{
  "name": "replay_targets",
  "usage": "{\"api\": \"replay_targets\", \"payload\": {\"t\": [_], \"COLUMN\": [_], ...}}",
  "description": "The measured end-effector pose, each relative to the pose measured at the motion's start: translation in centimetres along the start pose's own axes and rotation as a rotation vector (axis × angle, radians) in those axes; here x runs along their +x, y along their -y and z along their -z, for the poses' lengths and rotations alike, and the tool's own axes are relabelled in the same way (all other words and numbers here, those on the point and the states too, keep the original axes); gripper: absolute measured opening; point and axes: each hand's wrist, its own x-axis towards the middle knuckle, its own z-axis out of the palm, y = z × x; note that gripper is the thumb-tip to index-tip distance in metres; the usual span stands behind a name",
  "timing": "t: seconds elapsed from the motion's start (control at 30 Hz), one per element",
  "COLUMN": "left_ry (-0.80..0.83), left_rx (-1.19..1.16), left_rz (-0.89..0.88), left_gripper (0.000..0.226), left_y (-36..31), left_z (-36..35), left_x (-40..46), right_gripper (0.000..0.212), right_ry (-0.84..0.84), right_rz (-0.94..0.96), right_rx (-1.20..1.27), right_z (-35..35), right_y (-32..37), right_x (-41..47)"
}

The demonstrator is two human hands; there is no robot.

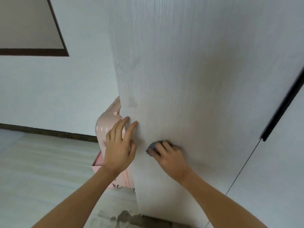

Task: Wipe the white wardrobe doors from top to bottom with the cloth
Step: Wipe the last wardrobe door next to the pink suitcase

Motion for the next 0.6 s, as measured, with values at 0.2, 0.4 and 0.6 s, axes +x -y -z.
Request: {"api": "replay_targets", "payload": {"t": [0.2,0.4,0.6], "left_ry": [0.080,0.124,0.061], "left_rx": [-0.093,-0.072,-0.194], "left_rz": [0.287,0.229,0.172], "left_gripper": [0.053,0.056,0.056], "left_y": [-0.2,-0.5,-3.8], "left_z": [7.7,12.2,16.8], "left_x": [5.7,9.5,16.4], "right_gripper": [0.033,0.003,0.031], "right_ry": [-0.077,0.205,-0.094], "right_rz": [-0.189,0.015,-0.214], "right_rx": [0.015,0.036,0.044], "right_z": [6.1,6.6,13.9], "right_y": [-2.6,-3.3,-8.6], "right_x": [13.1,10.4,24.6]}}
